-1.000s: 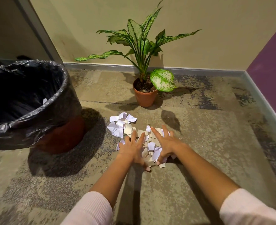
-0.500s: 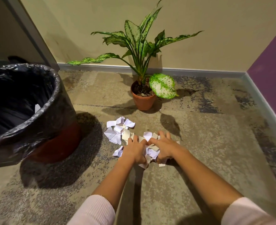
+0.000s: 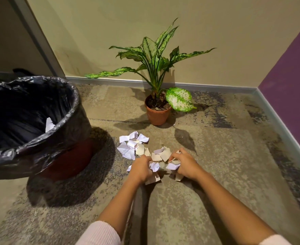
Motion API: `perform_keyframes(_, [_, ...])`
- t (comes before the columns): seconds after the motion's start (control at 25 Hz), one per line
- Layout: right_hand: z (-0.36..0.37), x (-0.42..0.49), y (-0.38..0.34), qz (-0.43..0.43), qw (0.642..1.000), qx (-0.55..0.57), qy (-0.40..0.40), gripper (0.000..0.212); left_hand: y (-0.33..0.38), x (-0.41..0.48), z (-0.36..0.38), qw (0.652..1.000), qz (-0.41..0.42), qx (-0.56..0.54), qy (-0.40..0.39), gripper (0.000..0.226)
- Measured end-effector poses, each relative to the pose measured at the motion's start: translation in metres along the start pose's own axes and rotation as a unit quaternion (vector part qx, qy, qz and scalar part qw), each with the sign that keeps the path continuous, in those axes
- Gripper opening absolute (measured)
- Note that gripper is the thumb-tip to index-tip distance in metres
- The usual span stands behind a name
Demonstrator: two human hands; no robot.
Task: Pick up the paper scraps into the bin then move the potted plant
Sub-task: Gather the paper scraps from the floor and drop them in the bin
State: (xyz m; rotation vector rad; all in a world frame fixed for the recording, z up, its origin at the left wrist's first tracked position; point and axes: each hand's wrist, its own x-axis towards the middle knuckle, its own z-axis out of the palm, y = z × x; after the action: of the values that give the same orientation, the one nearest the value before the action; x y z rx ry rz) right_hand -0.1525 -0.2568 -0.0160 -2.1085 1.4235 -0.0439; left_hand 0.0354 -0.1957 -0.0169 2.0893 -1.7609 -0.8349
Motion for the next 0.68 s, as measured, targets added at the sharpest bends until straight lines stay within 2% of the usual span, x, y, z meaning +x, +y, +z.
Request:
perform_keyframes(0.2, [-0.032,-0.004,-0.029,-0.016,0.990,0.122,0.076,0.035,0.005,-0.015,-0.042,0.990,-0.037,-0.107,0.083,0.026])
perform_keyframes(0.32, [-0.054,-0.002,-0.061,-0.042,0.982,0.172,0.071,0.041,0.016,-0.026,-0.076,0.975,-0.051,-0.167,0.136,0.006])
perform_keyframes(0.44, [-0.072,0.010,-0.098,-0.087,0.973,0.201,0.079,0.044,0.030,-0.033,-0.115,0.952,-0.069,-0.214,0.208,0.017])
perform_keyframes(0.52, [-0.086,0.020,-0.124,-0.122,0.969,0.196,0.091,0.045,0.036,-0.033,-0.141,0.933,-0.079,-0.240,0.255,0.010])
perform_keyframes(0.68, [-0.116,0.030,-0.181,-0.183,0.948,0.241,0.097,0.039,0.038,-0.036,-0.193,0.889,-0.096,-0.304,0.330,0.019])
